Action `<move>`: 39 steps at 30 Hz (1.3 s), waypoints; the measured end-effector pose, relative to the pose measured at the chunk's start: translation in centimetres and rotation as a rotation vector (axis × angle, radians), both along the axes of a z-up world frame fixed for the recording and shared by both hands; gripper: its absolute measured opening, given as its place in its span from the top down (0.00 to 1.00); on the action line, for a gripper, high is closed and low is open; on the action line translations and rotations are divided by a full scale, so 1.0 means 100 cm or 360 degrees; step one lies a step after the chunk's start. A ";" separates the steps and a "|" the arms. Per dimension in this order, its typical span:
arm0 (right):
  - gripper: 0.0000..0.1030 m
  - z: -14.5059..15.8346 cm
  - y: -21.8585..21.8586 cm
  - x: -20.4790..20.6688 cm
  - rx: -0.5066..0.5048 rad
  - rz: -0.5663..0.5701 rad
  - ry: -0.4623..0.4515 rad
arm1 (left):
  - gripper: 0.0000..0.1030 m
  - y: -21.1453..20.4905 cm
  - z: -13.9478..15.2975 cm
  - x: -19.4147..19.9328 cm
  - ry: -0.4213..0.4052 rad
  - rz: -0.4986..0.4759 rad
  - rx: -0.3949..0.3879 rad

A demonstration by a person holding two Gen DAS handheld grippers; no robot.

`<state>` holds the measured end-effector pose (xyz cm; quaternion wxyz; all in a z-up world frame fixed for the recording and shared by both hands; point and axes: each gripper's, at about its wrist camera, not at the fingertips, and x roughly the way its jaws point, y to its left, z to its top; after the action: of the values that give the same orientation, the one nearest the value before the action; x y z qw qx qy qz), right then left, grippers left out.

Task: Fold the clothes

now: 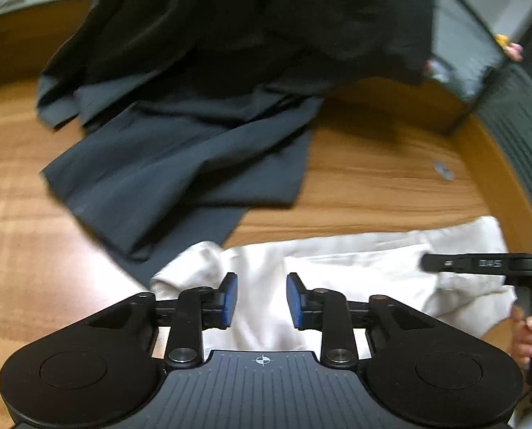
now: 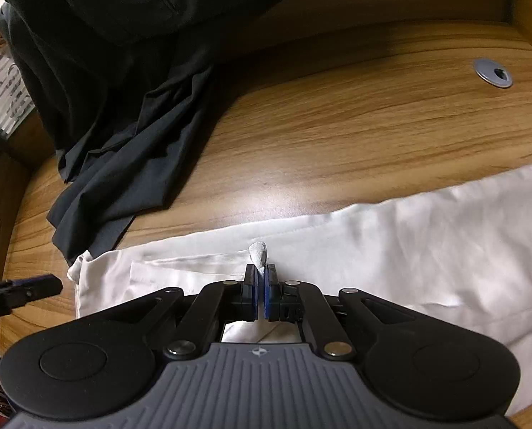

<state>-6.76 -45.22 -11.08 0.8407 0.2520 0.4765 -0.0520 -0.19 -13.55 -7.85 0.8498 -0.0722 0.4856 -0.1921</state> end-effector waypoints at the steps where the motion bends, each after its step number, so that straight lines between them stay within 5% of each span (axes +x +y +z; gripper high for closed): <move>1: 0.97 0.001 0.000 -0.003 0.0004 0.0001 -0.0008 | 0.63 -0.004 -0.002 -0.001 -0.0008 -0.0030 -0.0013; 10: 0.96 -0.001 -0.001 -0.018 0.0037 -0.0021 -0.0031 | 0.60 -0.026 -0.057 0.023 0.0327 -0.0066 -0.0093; 12: 0.96 -0.001 -0.001 -0.019 0.0041 -0.0042 -0.0034 | 0.67 -0.026 -0.062 0.024 0.0355 -0.0046 -0.0138; 13: 0.96 -0.001 -0.001 -0.020 0.0044 -0.0052 -0.0039 | 0.96 -0.027 -0.063 0.024 0.0365 -0.0048 -0.0151; 16: 0.96 0.001 -0.001 -0.022 0.0048 -0.0081 -0.0058 | 0.98 -0.029 -0.056 0.019 0.0335 -0.0087 -0.0143; 19: 0.91 0.000 -0.001 -0.025 0.0009 -0.0113 -0.0043 | 0.95 -0.034 -0.055 0.017 0.0322 -0.0118 -0.0021; 21: 0.74 -0.003 -0.002 -0.029 -0.0047 -0.0143 -0.0005 | 0.94 -0.036 -0.054 0.015 0.0295 -0.0134 0.0042; 23: 0.71 -0.001 -0.002 -0.036 -0.0120 -0.0159 0.0011 | 0.80 -0.036 -0.051 0.013 0.0259 -0.0150 0.0078; 27: 0.62 0.011 -0.010 -0.064 -0.0194 -0.0180 -0.0006 | 0.72 -0.035 -0.038 0.007 0.0155 -0.0180 0.0121; 39: 0.59 0.016 -0.105 -0.196 -0.0283 -0.0660 0.0125 | 0.50 -0.070 0.007 0.013 0.0071 -0.0295 0.0121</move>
<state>-26.35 -55.68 -9.48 0.8117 0.2670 0.4406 -0.2752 1.16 -20.59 -7.17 0.8195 0.0011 0.5159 -0.2497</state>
